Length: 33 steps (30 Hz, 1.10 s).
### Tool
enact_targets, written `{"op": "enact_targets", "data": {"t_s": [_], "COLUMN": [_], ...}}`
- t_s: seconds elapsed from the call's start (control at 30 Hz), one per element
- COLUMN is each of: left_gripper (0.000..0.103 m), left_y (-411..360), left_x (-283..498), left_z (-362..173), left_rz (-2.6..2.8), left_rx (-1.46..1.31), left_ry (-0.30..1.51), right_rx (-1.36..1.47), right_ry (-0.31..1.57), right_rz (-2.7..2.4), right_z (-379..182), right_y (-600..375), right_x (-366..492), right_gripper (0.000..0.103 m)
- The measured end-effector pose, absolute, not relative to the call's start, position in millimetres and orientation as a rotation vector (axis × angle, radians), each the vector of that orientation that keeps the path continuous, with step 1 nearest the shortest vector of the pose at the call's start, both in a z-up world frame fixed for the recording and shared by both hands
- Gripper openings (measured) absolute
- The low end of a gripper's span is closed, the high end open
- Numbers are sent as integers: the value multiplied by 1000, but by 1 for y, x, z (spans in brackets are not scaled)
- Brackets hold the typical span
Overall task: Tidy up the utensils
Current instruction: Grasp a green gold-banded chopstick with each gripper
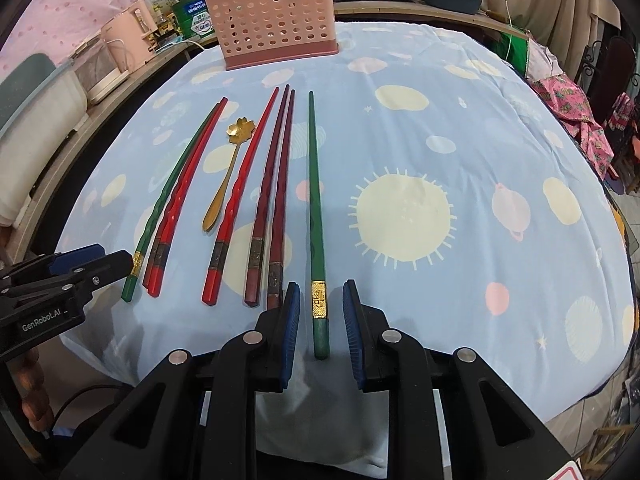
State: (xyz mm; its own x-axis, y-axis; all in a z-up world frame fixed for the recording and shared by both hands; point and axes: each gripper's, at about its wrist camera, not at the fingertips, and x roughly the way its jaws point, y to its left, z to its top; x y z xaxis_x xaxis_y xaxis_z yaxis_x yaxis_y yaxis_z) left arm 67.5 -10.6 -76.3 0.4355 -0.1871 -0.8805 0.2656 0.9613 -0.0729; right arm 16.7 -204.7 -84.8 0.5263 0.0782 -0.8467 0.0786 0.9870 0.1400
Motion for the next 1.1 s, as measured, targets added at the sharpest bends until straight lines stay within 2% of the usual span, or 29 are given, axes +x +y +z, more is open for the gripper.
{"op": "enact_targets", "data": {"t_s": [0.73, 0.83, 0.9, 0.97, 1.1], "left_gripper": [48, 43, 34, 30, 16], "left_y": [-8, -7, -5, -4, -2], "left_x": [71, 70, 69, 70, 70], "left_z": [-83, -83, -82, -82, -82], "left_rz": [-268, -263, -258, -254, -249], "left_rx": [73, 71, 68, 64, 57], "left_ry": [1103, 1101, 1099, 1098, 1098], "right_rx": [163, 163, 164, 165, 166], "right_ry": [1013, 1013, 1012, 1011, 1011], "right_rz": [-2, -2, -2, -3, -2], "right_z": [-87, -87, -86, -85, -85], "right_y": [-204, -204, -204, -204, -204], "right_x": [16, 16, 16, 15, 15], "right_gripper": [21, 21, 21, 21, 21]}}
